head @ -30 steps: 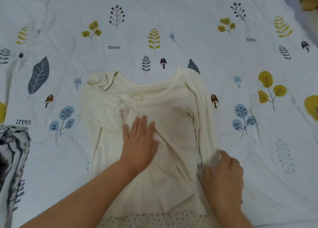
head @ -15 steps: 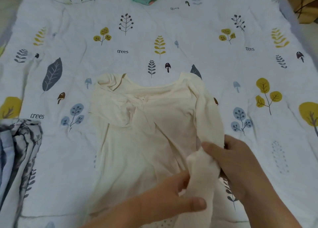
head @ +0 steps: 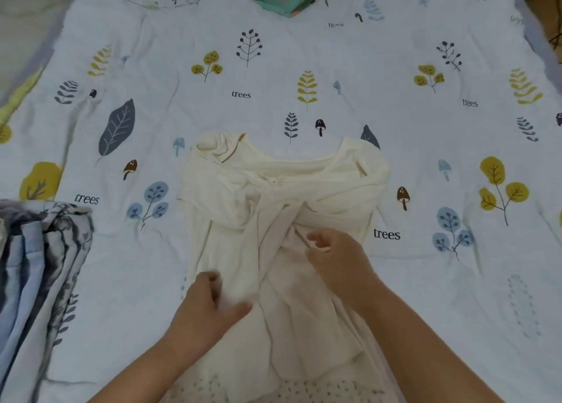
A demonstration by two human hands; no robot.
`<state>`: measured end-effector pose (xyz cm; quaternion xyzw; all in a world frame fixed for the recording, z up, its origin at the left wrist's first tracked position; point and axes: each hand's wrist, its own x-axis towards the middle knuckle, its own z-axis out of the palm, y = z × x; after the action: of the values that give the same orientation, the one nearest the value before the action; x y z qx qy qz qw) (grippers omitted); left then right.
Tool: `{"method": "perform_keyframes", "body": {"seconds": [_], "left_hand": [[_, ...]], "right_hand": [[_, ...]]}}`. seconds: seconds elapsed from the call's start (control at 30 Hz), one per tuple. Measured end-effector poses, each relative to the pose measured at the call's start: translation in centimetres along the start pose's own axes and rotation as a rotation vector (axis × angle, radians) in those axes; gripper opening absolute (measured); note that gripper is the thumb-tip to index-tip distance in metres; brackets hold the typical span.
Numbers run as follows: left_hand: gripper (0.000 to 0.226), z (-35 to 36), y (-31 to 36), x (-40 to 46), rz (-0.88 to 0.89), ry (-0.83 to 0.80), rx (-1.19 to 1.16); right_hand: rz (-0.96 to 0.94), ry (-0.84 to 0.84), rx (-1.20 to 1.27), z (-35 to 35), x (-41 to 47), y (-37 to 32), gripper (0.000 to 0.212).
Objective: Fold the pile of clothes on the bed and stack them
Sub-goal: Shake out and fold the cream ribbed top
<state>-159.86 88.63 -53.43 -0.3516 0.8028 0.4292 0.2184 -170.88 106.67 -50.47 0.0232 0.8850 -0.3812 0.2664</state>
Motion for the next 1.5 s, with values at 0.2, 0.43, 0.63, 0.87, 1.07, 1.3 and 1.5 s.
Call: {"method": "perform_keyframes", "body": {"seconds": [0.2, 0.43, 0.63, 0.87, 1.07, 1.3, 1.5], "left_hand": [[0.048, 2.0, -0.9, -1.0, 0.148, 0.043, 0.41], [0.037, 0.8, -2.3, 0.3, 0.211, -0.159, 0.111], [0.011, -1.4, -5.0, 1.0, 0.069, -0.316, -0.232], [0.032, 0.2, -3.9, -0.6, -0.029, -0.004, 0.133], [0.062, -1.5, -3.2, -0.2, -0.076, -0.339, -0.185], [0.045, -2.6, -4.1, -0.8, -0.147, -0.078, 0.308], [0.016, -1.4, -4.8, -1.6, 0.069, -0.086, 0.405]], "right_hand": [[-0.005, 0.274, -0.208, -3.5, 5.1, 3.2, 0.043], [0.179, 0.264, -0.369, -6.7, 12.8, 3.4, 0.037], [0.026, 0.613, -0.314, -10.0, 16.0, 2.9, 0.022], [0.349, 0.439, -0.127, -7.6, 15.0, 3.7, 0.073], [0.166, 0.445, -0.054, -6.1, 14.5, 5.4, 0.059], [0.147, 0.519, -0.139, -4.5, 9.8, 5.7, 0.076], [0.134, 0.191, -0.207, 0.0, 1.4, 6.8, 0.072]]}}
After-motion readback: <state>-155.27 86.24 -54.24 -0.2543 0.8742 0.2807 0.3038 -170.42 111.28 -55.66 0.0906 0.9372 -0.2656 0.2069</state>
